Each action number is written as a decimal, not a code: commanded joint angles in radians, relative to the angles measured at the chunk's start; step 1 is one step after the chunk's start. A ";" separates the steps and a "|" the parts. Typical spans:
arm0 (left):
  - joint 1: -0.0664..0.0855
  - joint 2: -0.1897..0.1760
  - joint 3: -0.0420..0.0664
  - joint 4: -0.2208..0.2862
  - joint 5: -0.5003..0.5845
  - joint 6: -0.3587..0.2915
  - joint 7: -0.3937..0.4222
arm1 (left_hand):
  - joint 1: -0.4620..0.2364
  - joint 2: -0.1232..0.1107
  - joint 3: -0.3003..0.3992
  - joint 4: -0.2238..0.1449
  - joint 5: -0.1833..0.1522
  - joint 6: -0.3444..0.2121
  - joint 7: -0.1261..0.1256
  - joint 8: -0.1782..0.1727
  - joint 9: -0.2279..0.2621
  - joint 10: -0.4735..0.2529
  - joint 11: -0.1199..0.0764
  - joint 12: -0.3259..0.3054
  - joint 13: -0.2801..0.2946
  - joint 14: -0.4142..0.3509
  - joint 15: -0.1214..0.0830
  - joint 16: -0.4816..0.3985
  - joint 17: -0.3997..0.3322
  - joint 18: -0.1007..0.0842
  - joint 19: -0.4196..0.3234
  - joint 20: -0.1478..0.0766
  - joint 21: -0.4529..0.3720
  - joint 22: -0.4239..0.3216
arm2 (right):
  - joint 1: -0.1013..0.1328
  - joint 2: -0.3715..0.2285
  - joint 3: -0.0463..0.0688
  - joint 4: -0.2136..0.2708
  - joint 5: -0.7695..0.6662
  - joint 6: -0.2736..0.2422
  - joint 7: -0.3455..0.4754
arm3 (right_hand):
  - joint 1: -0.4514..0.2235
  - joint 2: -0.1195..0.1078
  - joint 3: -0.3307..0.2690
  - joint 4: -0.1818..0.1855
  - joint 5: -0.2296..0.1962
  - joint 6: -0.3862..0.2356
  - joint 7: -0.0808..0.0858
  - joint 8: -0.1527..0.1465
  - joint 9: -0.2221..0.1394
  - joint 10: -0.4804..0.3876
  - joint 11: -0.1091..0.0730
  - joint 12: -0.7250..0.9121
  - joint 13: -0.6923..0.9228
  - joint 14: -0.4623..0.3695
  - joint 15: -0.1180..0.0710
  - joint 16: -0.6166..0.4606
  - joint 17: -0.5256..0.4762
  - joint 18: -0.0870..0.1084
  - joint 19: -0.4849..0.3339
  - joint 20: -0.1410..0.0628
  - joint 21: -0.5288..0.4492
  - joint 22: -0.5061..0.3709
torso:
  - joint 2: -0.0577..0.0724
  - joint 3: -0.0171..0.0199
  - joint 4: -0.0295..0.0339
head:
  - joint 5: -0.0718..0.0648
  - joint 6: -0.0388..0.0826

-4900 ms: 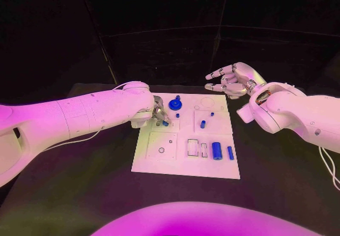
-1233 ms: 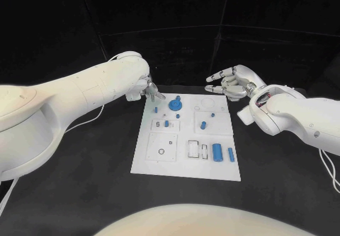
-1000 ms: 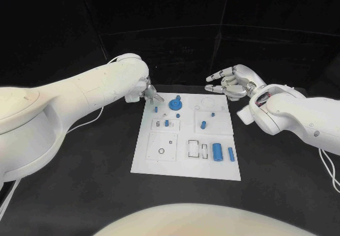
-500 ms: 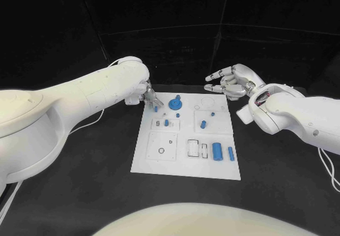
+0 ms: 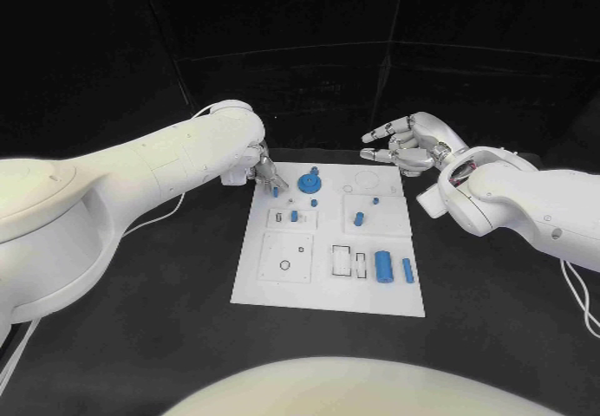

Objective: Assemble the parts on the task board

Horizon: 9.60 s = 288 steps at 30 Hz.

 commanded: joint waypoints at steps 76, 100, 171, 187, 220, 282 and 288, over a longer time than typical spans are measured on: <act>0.006 -0.204 0.000 0.346 0.072 -0.210 0.051 | 0.190 0.044 0.357 -0.197 -0.002 0.030 -0.018 -0.014 -0.010 0.013 -0.018 0.002 -0.010 0.107 -0.005 0.003 0.263 -0.003 0.008 -0.004 0.000 0.028 | 0.002 -0.006 0.001 -0.012 -0.002 0.014 -0.001 | -0.002 0.002 0.003 0.005 0.015 -0.001 -0.005 0.007 -0.001 0.005 -0.004 0.008 0.000 0.070 -0.007 -0.003 0.131 0.008 0.002 -0.006 -0.005 0.000 | -0.003 0.0024 0.0044 | 0.012 0.000; -0.056 -0.293 -0.019 0.520 0.056 -0.303 0.018 | 0.164 0.030 0.388 -0.191 -0.002 0.031 -0.021 0.000 -0.002 0.016 -0.021 0.003 -0.011 0.107 -0.009 0.003 0.263 -0.002 0.008 -0.007 -0.001 0.027 | 0.000 -0.007 0.000 -0.019 -0.006 0.025 -0.003 | -0.002 0.001 0.002 0.005 0.016 -0.001 -0.005 0.007 -0.001 0.005 -0.004 0.008 0.000 0.070 -0.007 -0.003 0.131 0.008 0.002 -0.007 -0.005 0.000 | -0.001 0.0013 0.0021 | 0.020 -0.007; -0.064 -0.316 -0.028 0.576 0.004 -0.231 -0.021 | 0.132 0.006 0.413 -0.183 -0.003 0.037 -0.027 0.020 0.009 0.019 -0.025 0.005 -0.012 0.107 -0.011 0.003 0.263 -0.002 0.009 -0.010 -0.003 0.029 | 0.000 -0.007 0.000 -0.021 -0.006 0.031 -0.004 | -0.002 0.001 0.002 0.005 0.016 -0.001 -0.005 0.007 -0.001 0.005 -0.004 0.008 0.000 0.070 -0.007 -0.003 0.131 0.008 0.002 -0.007 -0.005 0.000 | -0.001 0.0017 0.0015 | 0.016 -0.013; -0.064 -0.321 -0.028 0.579 0.013 -0.221 -0.025 | 0.130 0.012 0.431 -0.183 -0.003 0.036 -0.028 0.027 0.012 0.022 -0.026 0.006 -0.011 0.107 -0.013 0.003 0.263 -0.002 0.009 -0.011 -0.003 0.030 | 0.000 -0.005 0.000 -0.023 -0.006 0.034 -0.005 | 0.000 0.001 0.003 0.005 0.018 -0.002 -0.005 0.008 -0.001 0.006 -0.004 0.009 0.001 0.071 -0.007 -0.003 0.132 0.008 0.003 -0.007 -0.005 0.000 | -0.001 0.0013 0.0019 | 0.017 -0.015; -0.057 -0.270 -0.036 0.510 0.022 -0.143 -0.042 | 0.100 0.014 0.442 -0.163 -0.004 0.033 -0.026 0.036 0.018 0.024 -0.024 0.008 -0.010 0.107 -0.012 0.003 0.263 -0.003 0.010 -0.011 -0.002 0.033 | 0.000 -0.002 0.000 -0.025 -0.006 0.040 -0.008 | 0.000 0.001 0.003 0.005 0.018 -0.002 -0.005 0.008 -0.001 0.006 -0.004 0.009 0.001 0.071 -0.007 -0.003 0.132 0.008 0.003 -0.007 -0.005 0.000 | -0.002 0.0022 0.0016 | 0.013 -0.026; -0.056 -0.259 -0.046 0.490 0.025 -0.215 -0.045 | -0.088 -0.082 0.159 -0.006 -0.004 0.049 -0.040 0.109 0.049 0.035 -0.035 0.028 0.002 0.107 -0.022 0.003 0.263 -0.005 0.019 -0.021 -0.001 0.048 | 0.000 -0.002 0.000 -0.026 -0.009 0.040 -0.008 | 0.000 0.000 0.002 0.005 0.017 -0.003 -0.005 0.008 -0.001 0.003 -0.004 0.007 -0.003 0.070 -0.007 -0.004 0.130 0.008 0.002 -0.007 -0.006 -0.002 | -0.002 0.0013 0.0019 | 0.007 -0.026; -0.056 -0.270 -0.045 0.506 0.025 -0.265 -0.022 | -0.081 -0.071 0.141 0.002 -0.003 0.045 -0.039 0.112 0.049 0.032 -0.035 0.025 -0.003 0.107 -0.023 0.003 0.263 -0.004 0.017 -0.022 -0.004 0.044 | 0.000 -0.001 0.000 -0.029 -0.009 0.042 -0.007 | 0.000 0.000 0.002 0.005 0.017 -0.003 -0.005 0.008 -0.001 0.003 -0.004 0.007 -0.003 0.070 -0.007 -0.004 0.130 0.008 0.002 -0.007 -0.006 -0.002 | -0.002 0.0016 0.0024 | 0.005 -0.025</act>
